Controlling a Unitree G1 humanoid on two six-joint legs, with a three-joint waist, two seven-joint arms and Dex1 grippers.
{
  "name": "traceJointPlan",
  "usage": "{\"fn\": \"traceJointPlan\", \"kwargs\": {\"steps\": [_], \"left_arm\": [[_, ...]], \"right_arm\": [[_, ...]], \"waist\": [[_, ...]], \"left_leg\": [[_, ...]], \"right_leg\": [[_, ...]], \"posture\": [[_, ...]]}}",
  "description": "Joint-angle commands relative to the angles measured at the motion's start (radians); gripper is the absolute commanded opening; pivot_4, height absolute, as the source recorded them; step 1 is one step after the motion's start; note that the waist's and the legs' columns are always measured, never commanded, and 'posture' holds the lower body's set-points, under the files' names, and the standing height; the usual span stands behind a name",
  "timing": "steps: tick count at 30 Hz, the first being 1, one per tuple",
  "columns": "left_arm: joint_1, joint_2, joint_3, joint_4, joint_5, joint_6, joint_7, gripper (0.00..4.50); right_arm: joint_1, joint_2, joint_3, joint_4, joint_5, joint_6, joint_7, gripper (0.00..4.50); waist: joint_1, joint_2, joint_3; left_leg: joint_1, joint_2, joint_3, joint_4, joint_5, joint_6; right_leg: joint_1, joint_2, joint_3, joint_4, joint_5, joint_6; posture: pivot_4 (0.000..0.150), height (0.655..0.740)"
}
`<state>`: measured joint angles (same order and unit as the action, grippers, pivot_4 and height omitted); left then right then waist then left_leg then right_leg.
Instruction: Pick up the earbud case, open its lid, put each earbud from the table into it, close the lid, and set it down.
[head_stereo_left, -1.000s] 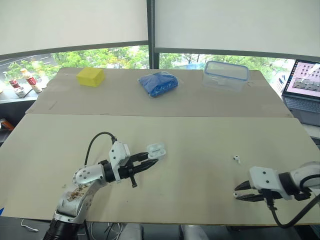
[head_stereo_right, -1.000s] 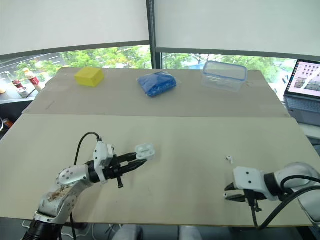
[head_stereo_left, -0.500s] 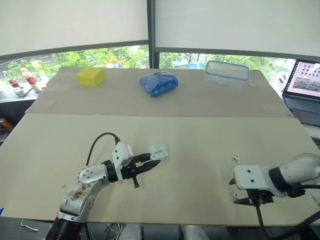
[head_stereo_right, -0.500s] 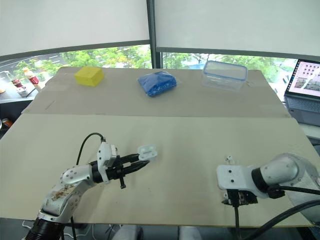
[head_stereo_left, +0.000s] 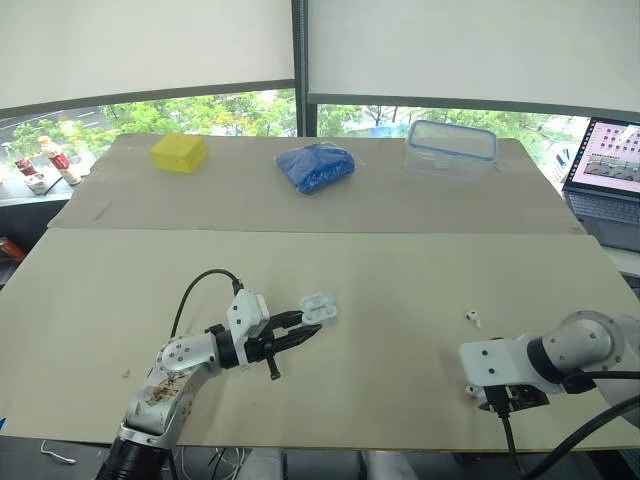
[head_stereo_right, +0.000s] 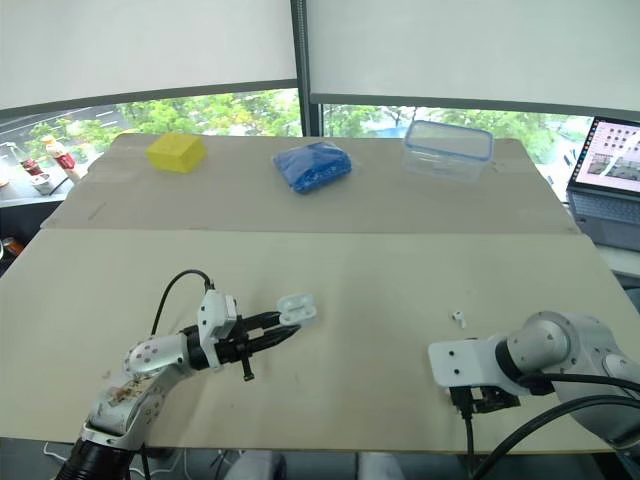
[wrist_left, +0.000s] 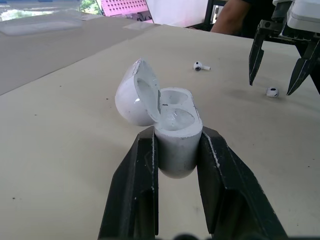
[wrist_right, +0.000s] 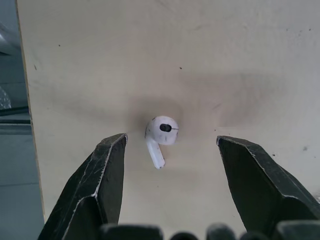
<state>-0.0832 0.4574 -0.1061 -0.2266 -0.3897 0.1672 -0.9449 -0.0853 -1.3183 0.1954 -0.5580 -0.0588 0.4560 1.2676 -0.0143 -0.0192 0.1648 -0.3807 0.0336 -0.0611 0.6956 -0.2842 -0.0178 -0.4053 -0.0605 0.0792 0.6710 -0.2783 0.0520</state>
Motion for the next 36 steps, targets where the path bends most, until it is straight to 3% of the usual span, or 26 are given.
{"fn": "traceJointPlan", "kwargs": {"steps": [1,17,26,36], "left_arm": [[-0.005,-0.006,-0.003,-0.014,0.0,-0.034,-0.006,0.57],[-0.012,-0.005,-0.015,-0.021,-0.003,-0.022,-0.005,0.57],[-0.023,-0.006,-0.025,-0.023,-0.001,-0.009,0.002,0.57],[-0.034,-0.007,-0.033,-0.024,-0.001,-0.001,0.011,0.57]], "right_arm": [[-0.026,0.002,0.022,-0.013,-0.029,-0.025,0.016,3.21],[-0.1,0.062,0.101,0.055,-0.066,-0.056,0.084,3.21],[-0.131,0.096,0.121,0.072,-0.083,-0.054,0.115,0.38],[-0.115,0.085,0.04,0.044,-0.021,-0.035,0.124,0.33]], "waist": [[0.0,0.0,0.0],[-0.001,0.0,0.0],[-0.003,0.0,0.0],[-0.001,0.0,0.0]], "left_leg": [[0.0,0.0,0.0,0.0,0.0,0.0],[0.001,0.0,0.0,0.0,0.0,0.0],[0.001,0.0,-0.001,0.0,0.0,0.0],[0.001,0.0,-0.001,0.0,0.0,0.0]], "right_leg": [[0.0,0.0,0.0,0.0,0.0,0.0],[0.0,0.0,0.0,0.0,0.0,0.0],[0.001,0.0,-0.001,0.0,0.0,0.0],[0.001,0.0,-0.001,0.0,0.0,0.0]], "posture": [[0.15,0.6859],[0.15,0.6859],[0.15,0.6859],[0.15,0.6859]]}}
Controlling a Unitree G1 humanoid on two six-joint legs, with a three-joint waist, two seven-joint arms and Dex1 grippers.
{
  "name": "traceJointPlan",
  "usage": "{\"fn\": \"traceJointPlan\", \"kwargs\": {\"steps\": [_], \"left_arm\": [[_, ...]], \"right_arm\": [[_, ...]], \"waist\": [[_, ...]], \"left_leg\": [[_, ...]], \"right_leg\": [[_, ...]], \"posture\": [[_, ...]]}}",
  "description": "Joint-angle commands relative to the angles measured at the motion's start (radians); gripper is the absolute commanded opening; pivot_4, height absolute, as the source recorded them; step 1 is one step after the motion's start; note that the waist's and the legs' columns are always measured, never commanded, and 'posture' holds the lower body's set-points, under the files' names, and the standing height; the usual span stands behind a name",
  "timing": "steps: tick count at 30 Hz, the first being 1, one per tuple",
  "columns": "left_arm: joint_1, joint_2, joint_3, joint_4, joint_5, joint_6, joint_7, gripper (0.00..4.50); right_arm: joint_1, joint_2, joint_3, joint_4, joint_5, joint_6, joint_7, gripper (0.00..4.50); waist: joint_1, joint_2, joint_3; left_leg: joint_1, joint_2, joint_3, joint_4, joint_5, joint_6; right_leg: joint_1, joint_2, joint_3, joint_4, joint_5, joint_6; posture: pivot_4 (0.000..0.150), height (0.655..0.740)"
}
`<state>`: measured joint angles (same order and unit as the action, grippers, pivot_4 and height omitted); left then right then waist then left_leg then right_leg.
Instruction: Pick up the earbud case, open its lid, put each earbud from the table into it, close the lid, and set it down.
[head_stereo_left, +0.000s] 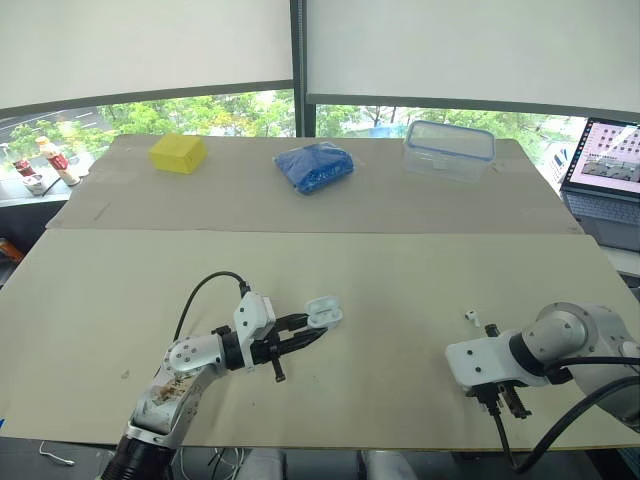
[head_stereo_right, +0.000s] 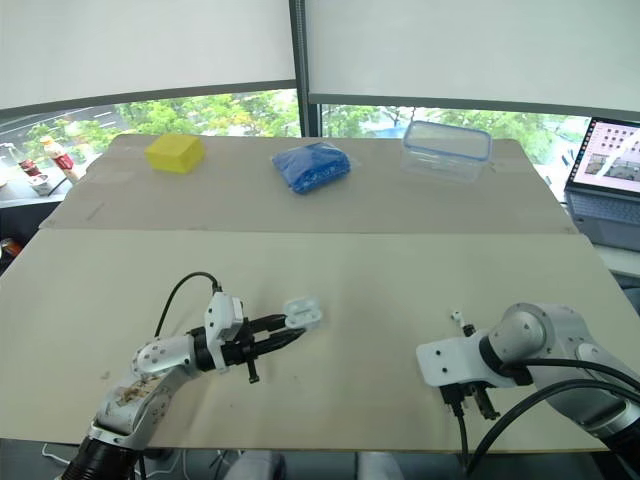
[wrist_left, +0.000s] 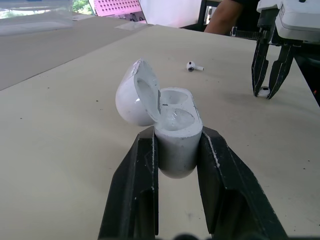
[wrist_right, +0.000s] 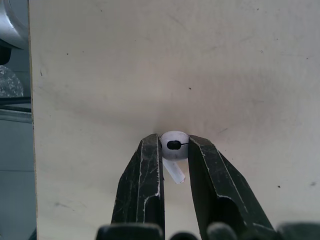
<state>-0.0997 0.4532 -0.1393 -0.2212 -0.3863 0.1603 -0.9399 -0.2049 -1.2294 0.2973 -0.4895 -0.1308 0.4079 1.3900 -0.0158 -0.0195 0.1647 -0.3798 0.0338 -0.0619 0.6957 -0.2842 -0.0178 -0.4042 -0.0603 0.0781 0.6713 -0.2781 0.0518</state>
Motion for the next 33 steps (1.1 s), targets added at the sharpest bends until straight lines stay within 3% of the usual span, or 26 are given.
{"fn": "traceJointPlan", "kwargs": {"steps": [1,6,9,12,16,20,23,33], "left_arm": [[-0.021,-0.005,0.0,-0.027,-0.005,0.007,0.008,0.57],[-0.048,-0.028,0.008,-0.013,-0.019,0.01,0.021,0.57],[-0.075,-0.06,0.008,0.007,-0.022,0.01,0.035,0.57],[-0.108,-0.097,0.007,0.024,-0.021,0.019,0.061,0.57],[-0.174,-0.16,0.001,0.056,-0.007,0.026,0.116,0.57],[-0.226,-0.202,0.002,0.094,-0.001,0.026,0.146,0.57],[-0.255,-0.226,0.005,0.108,-0.003,0.032,0.17,0.57],[-0.285,-0.241,0.017,0.127,-0.011,0.041,0.182,0.57]], "right_arm": [[0.003,-0.001,-0.088,-0.03,0.077,0.027,0.002,0.33],[-0.002,0.054,-0.272,-0.087,0.294,0.208,-0.019,0.33],[-0.059,0.186,-0.399,-0.154,0.487,0.429,-0.113,0.33],[-0.146,0.375,-0.487,-0.211,0.658,0.637,-0.273,0.33],[-0.242,0.763,-0.569,-0.264,0.8,0.772,-0.597,0.33],[-0.261,1.004,-0.557,-0.274,0.831,0.77,-0.824,0.33],[-0.238,1.115,-0.498,-0.263,0.806,0.705,-0.929,0.33],[-0.155,1.146,-0.355,-0.161,0.692,0.455,-1.019,0.33]], "waist": [[0.001,0.0,0.0],[0.001,0.0,0.0],[0.001,0.0,0.0],[0.001,0.0,0.001],[0.002,-0.001,0.0],[0.005,0.0,0.0],[0.002,0.001,0.0],[-0.007,0.001,0.0]], "left_leg": [[0.0,0.0,0.0,0.0,0.0,0.0],[-0.001,0.0,0.0,0.0,0.0,0.0],[-0.002,0.0,-0.001,0.0,0.0,0.0],[-0.002,0.0,-0.003,0.0,0.0,0.0],[-0.005,-0.001,-0.007,0.001,0.0,0.0],[-0.007,-0.002,-0.01,0.001,0.0,0.0],[-0.007,-0.003,-0.011,0.001,0.0,0.0],[-0.008,-0.003,-0.012,0.001,0.001,-0.001]], "right_leg": [[0.0,0.0,0.0,0.0,0.0,0.0],[0.0,0.0,0.0,0.0,0.0,0.0],[0.0,0.0,-0.001,0.0,0.0,0.0],[0.0,0.0,-0.002,0.0,0.0,0.0],[0.0,0.0,-0.006,0.0,0.0,-0.001],[-0.002,-0.001,-0.008,0.001,0.0,-0.001],[-0.003,-0.001,-0.009,0.002,0.0,-0.001],[-0.005,0.0,-0.009,0.004,0.0,-0.001]], "posture": [[0.15,0.6859],[0.15,0.6859],[0.15,0.6859],[0.15,0.6859],[0.15,0.6859],[0.15,0.6859],[0.15,0.6859],[0.15,0.6859]]}}
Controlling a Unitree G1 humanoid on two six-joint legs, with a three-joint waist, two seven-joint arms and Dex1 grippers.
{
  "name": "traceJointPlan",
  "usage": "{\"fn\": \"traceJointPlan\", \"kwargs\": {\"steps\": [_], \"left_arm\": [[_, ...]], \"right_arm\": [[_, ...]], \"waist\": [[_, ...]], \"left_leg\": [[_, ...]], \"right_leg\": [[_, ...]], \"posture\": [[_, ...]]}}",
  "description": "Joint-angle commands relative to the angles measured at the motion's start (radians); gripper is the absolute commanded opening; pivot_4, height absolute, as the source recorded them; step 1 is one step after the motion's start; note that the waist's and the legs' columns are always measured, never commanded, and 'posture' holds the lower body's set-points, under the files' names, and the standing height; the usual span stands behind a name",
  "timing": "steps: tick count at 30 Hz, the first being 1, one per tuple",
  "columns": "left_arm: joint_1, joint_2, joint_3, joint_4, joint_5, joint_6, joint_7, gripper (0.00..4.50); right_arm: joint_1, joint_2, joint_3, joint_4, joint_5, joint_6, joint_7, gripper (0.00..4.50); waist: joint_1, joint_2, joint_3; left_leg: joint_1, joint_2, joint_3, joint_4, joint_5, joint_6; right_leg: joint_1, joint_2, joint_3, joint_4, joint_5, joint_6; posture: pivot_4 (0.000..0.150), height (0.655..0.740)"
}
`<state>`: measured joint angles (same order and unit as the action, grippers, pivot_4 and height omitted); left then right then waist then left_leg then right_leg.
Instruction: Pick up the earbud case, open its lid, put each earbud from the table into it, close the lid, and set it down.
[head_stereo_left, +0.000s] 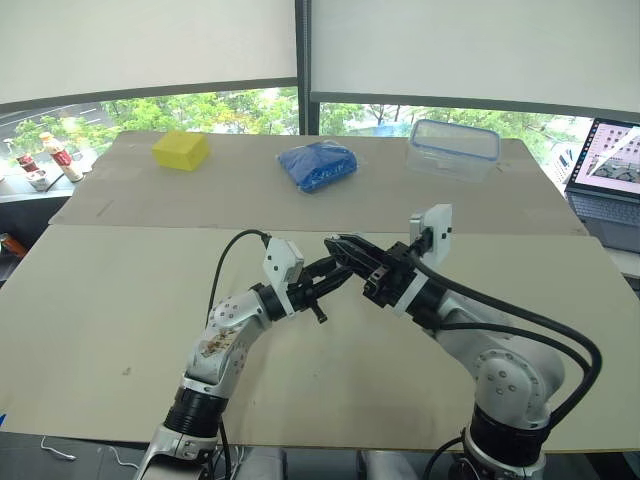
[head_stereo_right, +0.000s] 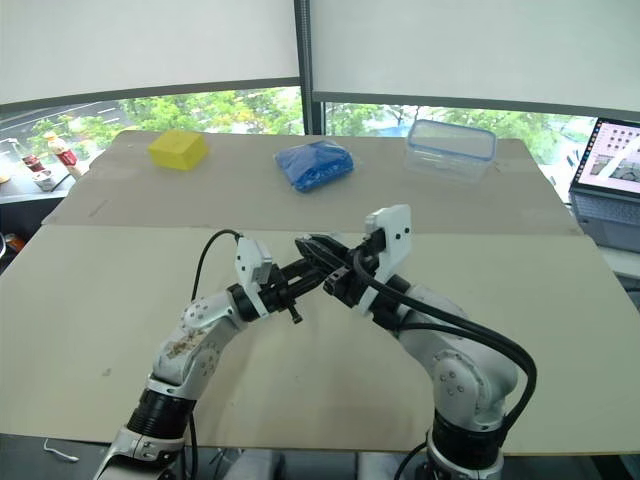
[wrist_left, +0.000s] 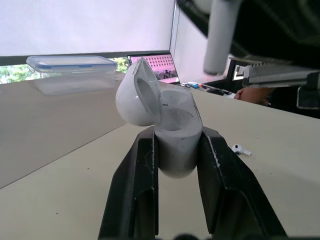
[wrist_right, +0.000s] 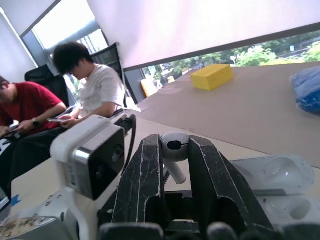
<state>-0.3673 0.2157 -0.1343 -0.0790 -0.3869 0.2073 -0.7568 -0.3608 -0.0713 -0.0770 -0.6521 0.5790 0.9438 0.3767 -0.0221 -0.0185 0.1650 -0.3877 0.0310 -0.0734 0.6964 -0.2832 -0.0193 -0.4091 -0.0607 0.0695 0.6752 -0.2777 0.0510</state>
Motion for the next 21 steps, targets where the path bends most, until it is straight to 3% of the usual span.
{"fn": "traceJointPlan", "kwargs": {"steps": [1,21], "left_arm": [[-0.019,-0.005,0.012,-0.015,-0.011,-0.006,-0.001,0.57],[-0.023,-0.008,0.013,-0.023,-0.015,0.006,0.0,0.57]], "right_arm": [[0.005,-0.019,0.024,0.013,-0.024,-0.095,-0.006,0.33],[0.084,-0.128,0.156,0.069,-0.099,-0.223,-0.003,0.33]], "waist": [[-0.001,0.0,0.0],[0.0,0.0,0.0]], "left_leg": [[0.0,0.0,0.0,0.0,0.0,0.0],[0.0,0.0,0.0,0.0,0.0,0.0]], "right_leg": [[0.0,0.0,0.0,0.0,0.0,0.0],[0.0,0.0,0.0,-0.001,0.0,0.0]], "posture": [[0.15,0.6859],[0.15,0.6859]]}}
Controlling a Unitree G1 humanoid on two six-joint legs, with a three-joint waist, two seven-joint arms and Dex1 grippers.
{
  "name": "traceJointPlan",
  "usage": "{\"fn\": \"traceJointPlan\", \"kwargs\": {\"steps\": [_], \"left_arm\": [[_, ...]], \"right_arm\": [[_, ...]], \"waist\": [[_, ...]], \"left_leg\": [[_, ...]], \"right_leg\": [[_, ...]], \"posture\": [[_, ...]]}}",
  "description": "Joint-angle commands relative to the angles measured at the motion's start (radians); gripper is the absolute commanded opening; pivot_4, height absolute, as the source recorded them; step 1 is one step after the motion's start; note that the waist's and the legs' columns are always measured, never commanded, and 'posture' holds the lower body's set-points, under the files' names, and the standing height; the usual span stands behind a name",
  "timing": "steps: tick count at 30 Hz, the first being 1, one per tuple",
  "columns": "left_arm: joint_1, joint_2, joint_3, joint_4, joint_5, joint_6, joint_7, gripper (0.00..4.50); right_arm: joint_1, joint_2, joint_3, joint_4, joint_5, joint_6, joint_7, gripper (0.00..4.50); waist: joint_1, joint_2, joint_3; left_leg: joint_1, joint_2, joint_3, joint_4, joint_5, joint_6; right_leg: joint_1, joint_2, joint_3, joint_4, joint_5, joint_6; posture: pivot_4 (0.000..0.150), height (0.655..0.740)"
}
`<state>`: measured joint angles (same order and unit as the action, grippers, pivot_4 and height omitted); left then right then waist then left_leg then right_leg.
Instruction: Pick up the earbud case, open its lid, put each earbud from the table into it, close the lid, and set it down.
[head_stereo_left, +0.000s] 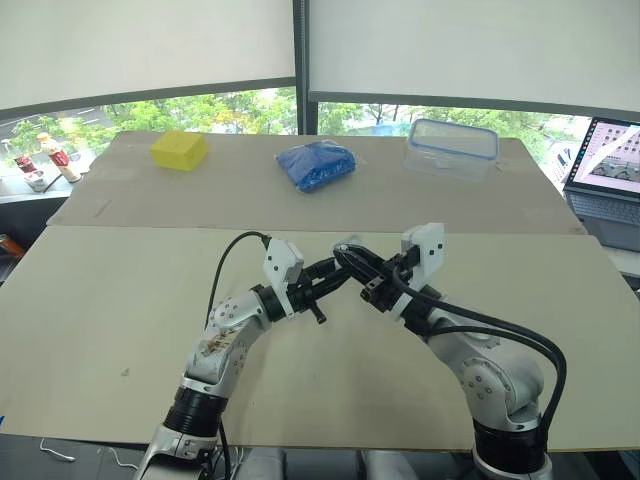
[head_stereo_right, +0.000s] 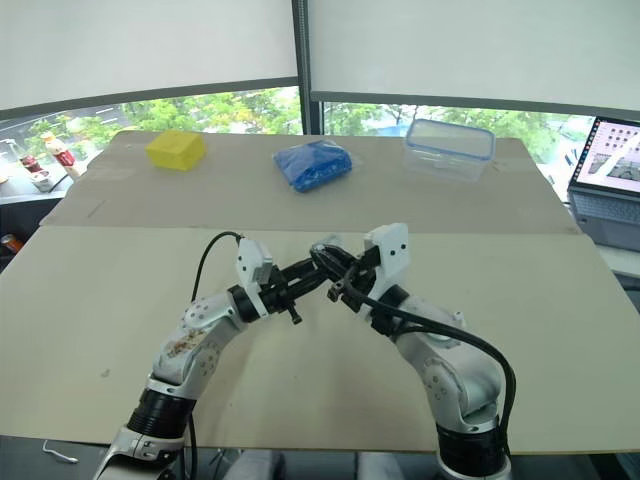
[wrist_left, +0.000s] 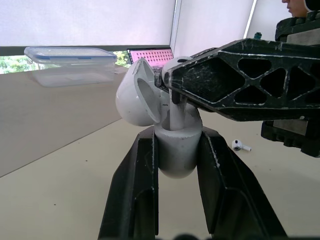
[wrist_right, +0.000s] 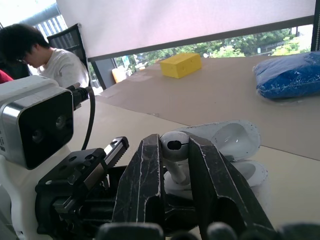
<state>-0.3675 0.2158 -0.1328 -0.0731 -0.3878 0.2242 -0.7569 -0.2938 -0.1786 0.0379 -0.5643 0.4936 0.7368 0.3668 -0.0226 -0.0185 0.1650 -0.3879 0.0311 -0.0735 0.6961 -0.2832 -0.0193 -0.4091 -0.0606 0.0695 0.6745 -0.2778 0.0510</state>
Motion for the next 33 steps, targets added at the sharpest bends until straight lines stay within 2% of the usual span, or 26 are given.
{"fn": "traceJointPlan", "kwargs": {"steps": [1,5,6,12,16,21,26,29,33], "left_arm": [[-0.024,-0.008,0.011,-0.029,-0.014,-0.01,0.0,0.57],[-0.024,-0.008,0.009,-0.029,-0.014,-0.011,-0.003,0.57],[-0.024,-0.007,0.008,-0.029,-0.013,-0.012,-0.004,0.57],[-0.013,0.006,0.01,-0.031,-0.011,-0.012,-0.005,0.57],[-0.001,0.019,0.02,-0.031,-0.011,-0.01,-0.004,0.57],[0.017,0.046,0.029,-0.028,0.005,-0.032,-0.013,0.57],[0.04,0.08,0.032,-0.025,0.021,-0.063,-0.03,0.57],[0.055,0.097,0.031,-0.017,0.031,-0.085,-0.047,0.57],[0.066,0.107,0.023,-0.01,0.043,-0.108,-0.065,0.57]], "right_arm": [[0.021,-0.026,0.049,-0.02,-0.021,-0.02,0.006,0.33],[0.037,-0.036,0.057,-0.018,-0.049,-0.049,-0.013,0.33],[0.038,-0.036,0.055,-0.018,-0.055,-0.055,-0.018,1.4],[0.037,-0.086,0.02,-0.07,-0.05,-0.044,-0.019,3.43],[0.04,-0.155,-0.048,-0.14,0.018,0.014,-0.001,3.44],[0.139,-0.33,-0.172,-0.247,0.031,-0.002,0.083,3.44],[0.37,-0.42,-0.393,-0.268,0.02,-0.073,0.147,3.44],[0.6,-0.4,-0.576,-0.199,-0.018,-0.17,0.206,3.44],[0.829,-0.37,-0.674,-0.094,-0.086,-0.34,0.297,3.44]], "waist": [[0.0,0.0,0.0],[0.0,0.0,0.0],[0.001,0.0,0.0],[0.003,0.0,0.0],[0.006,0.0,0.0],[0.007,0.0,0.0],[0.011,0.0,0.0],[0.016,0.0,0.0],[0.012,0.0,0.0]], "left_leg": [[0.0,0.0,0.0,0.0,0.0,0.0],[0.0,0.0,0.0,0.0,0.0,0.0],[0.0,0.0,0.0,0.0,0.0,0.0],[0.0,0.0,0.0,0.0,0.0,0.0],[-0.001,0.0,0.0,0.0,0.0,0.0],[-0.001,0.0,0.0,-0.001,0.0,0.0],[-0.001,0.0,0.0,0.0,0.0,0.0],[0.0,0.0,0.0,-0.001,0.0,0.0],[0.0,0.0,0.0,-0.001,0.0,0.0]], "right_leg": [[0.0,0.0,0.0,0.0,0.0,0.0],[0.0,0.0,0.0,0.0,0.0,0.0],[0.0,0.0,0.0,0.0,0.0,0.0],[0.0,0.0,0.0,-0.001,0.0,0.0],[0.0,0.0,0.0,-0.001,0.0,0.0],[0.0,0.0,0.0,-0.002,0.0,0.0],[0.002,0.0,0.0,-0.004,0.0,0.0],[0.003,0.0,0.0,-0.005,0.0,0.0],[0.005,0.0,0.0,-0.007,0.0,0.001]], "posture": [[0.15,0.6859],[0.15,0.6859],[0.15,0.6859],[0.15,0.6859],[0.15,0.6859],[0.15,0.6859],[0.15,0.6859],[0.15,0.6859],[0.15,0.6859]]}}
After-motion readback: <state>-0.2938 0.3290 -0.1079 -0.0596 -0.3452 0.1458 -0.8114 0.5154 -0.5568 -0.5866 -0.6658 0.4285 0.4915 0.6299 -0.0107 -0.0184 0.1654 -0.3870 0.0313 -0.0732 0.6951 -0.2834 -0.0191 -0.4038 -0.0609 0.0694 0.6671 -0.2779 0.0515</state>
